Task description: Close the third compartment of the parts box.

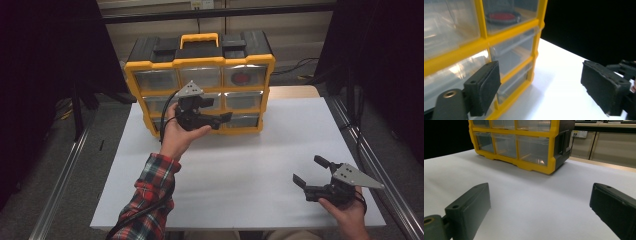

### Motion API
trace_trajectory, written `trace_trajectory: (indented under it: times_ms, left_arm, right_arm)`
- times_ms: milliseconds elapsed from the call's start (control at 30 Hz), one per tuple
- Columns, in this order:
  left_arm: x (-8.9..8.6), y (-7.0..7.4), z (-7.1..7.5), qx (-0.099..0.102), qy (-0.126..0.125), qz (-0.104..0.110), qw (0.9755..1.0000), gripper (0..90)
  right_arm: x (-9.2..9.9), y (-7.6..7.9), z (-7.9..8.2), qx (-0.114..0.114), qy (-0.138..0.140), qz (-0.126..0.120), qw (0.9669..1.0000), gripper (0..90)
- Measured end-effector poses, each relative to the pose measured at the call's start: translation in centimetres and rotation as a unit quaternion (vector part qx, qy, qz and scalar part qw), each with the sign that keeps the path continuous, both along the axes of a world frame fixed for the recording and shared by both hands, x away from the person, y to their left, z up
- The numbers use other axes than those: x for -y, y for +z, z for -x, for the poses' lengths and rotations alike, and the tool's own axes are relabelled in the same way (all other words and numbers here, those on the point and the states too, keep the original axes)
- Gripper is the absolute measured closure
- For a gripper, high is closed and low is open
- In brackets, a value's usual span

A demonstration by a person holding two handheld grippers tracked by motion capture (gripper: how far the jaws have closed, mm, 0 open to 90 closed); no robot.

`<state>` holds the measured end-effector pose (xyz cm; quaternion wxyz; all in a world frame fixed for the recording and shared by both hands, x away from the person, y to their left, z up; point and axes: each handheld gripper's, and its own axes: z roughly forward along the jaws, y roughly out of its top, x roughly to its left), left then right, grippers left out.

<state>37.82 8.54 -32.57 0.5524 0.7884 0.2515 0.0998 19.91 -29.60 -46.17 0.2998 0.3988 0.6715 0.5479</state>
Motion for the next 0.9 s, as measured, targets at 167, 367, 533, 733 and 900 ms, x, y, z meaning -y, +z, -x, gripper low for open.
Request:
trace_trajectory:
  times_ms: [167,367,533,733,900]
  left_arm:
    - [-1.1,-1.3,0.6,-0.001,0.003,0.008,1.0,10.4]
    - [-2.3,-2.8,1.3,-0.003,0.012,0.017,0.9998,5.2]
    - [-3.2,-3.8,1.8,-0.003,0.017,0.023,0.9996,3.5]
    - [-4.1,-4.9,2.5,0.001,0.016,0.021,0.9997,2.5]
    - [-5.0,-6.2,3.2,0.01,0.016,0.007,0.9998,2.3]
  right_arm:
    - [0.0,0.0,0.0,-0.001,-0.001,0.0,1.0,2.8]
    - [0.0,0.0,0.0,-0.001,-0.001,-0.001,1.0,2.8]
    - [0.0,0.0,0.0,-0.001,0.001,0.0,1.0,2.8]
    - [0.0,0.0,0.0,0.0,0.001,0.0,1.0,2.8]
    - [0.0,0.0,0.0,0.001,0.001,0.001,1.0,2.8]
